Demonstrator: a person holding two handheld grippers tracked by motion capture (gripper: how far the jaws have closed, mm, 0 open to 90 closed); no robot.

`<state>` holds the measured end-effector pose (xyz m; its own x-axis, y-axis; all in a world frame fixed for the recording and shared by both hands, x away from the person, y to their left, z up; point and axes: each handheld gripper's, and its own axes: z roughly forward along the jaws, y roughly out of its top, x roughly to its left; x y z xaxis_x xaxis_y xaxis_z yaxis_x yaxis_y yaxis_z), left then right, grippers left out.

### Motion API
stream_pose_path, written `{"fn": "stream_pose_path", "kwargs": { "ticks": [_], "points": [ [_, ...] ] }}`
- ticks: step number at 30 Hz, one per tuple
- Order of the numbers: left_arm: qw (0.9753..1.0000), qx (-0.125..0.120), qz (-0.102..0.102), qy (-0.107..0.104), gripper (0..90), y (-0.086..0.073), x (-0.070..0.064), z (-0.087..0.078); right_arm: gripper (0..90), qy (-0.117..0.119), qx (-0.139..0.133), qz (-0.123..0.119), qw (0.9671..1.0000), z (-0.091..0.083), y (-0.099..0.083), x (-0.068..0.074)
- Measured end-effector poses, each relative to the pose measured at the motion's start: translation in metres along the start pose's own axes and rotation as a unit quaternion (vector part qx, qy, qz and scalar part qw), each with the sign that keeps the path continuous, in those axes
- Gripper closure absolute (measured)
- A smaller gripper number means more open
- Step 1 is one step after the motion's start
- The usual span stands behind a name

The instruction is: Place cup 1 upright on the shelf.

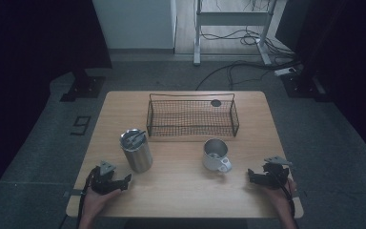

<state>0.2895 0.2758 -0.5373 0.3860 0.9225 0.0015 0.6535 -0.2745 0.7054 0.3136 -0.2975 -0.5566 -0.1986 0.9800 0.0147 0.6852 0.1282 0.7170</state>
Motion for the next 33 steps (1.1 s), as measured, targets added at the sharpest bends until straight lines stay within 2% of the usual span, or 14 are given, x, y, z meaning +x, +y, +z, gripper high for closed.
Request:
{"fn": "stream_pose_path", "kwargs": {
  "ticks": [5, 10, 16, 23, 27, 33],
  "points": [
    [0.9999, -0.005, -0.008, -0.003, 14.5, 0.001, 0.000, -0.003, 1.8, -0.005, -0.001, 0.005, 1.0000, 0.000, 0.000, 0.001],
    [0.9997, -0.015, -0.017, -0.006, 14.0, 0.000, 0.000, -0.011, 6.1, -0.009, -0.006, 0.008, 0.9999, -0.001, 0.000, 0.002],
    [0.9984, -0.038, -0.034, -0.023, 12.9, 0.004, 0.000, -0.023, 6.9, -0.011, -0.008, 0.009, 0.9999, -0.002, -0.001, 0.002],
    [0.9984, -0.040, -0.033, -0.021, 11.8, 0.005, 0.000, -0.026, 7.4, -0.014, -0.008, 0.013, 0.9998, -0.002, -0.001, 0.002],
    [0.9979, -0.050, -0.039, -0.011, 12.9, 0.007, 0.001, -0.031, 7.7, -0.015, -0.008, 0.014, 0.9998, -0.002, -0.001, 0.001],
    [0.9971, -0.067, -0.032, -0.016, 12.9, 0.012, -0.004, -0.041, 7.8, -0.015, -0.009, 0.014, 0.9997, -0.002, -0.001, 0.001]
  ]
}}
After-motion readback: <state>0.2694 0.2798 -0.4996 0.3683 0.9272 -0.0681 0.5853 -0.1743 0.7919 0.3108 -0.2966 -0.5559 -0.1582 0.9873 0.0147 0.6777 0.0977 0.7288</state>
